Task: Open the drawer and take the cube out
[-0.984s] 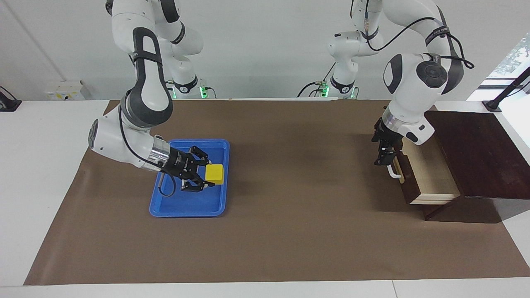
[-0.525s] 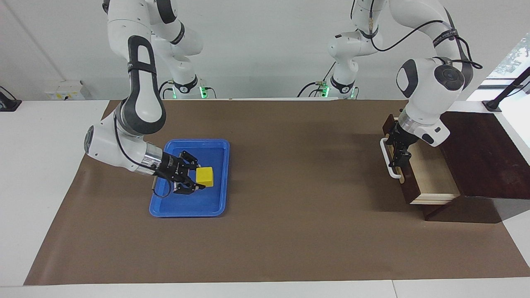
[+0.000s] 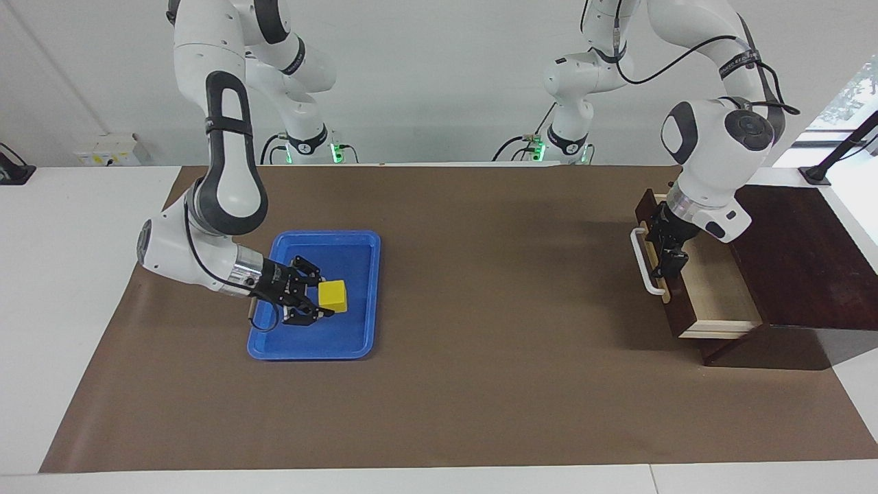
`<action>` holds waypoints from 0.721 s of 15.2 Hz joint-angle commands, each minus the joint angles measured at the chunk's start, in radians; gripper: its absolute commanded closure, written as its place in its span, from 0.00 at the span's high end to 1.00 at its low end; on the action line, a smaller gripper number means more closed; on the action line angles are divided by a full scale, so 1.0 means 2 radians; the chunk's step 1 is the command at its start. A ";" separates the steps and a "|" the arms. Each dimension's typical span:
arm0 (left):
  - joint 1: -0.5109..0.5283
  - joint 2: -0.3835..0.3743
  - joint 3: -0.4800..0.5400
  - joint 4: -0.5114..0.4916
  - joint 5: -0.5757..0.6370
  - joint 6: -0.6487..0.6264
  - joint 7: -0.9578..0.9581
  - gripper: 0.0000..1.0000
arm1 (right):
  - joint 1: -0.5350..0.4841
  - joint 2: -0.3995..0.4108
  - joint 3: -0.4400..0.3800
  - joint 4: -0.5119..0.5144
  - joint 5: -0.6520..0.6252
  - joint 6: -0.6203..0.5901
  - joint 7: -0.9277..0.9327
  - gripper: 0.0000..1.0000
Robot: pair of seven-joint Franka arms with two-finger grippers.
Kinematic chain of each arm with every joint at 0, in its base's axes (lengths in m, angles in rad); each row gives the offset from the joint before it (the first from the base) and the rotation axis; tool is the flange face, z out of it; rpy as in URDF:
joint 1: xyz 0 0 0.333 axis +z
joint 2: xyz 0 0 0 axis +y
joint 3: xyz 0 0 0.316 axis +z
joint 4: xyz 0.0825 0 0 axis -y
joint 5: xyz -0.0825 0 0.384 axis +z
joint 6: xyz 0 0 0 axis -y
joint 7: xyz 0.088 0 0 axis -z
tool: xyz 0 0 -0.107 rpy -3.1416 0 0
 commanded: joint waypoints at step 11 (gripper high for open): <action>0.097 -0.011 -0.004 -0.011 0.028 0.039 0.109 1.00 | 0.008 0.017 0.003 -0.049 0.009 0.056 -0.032 0.00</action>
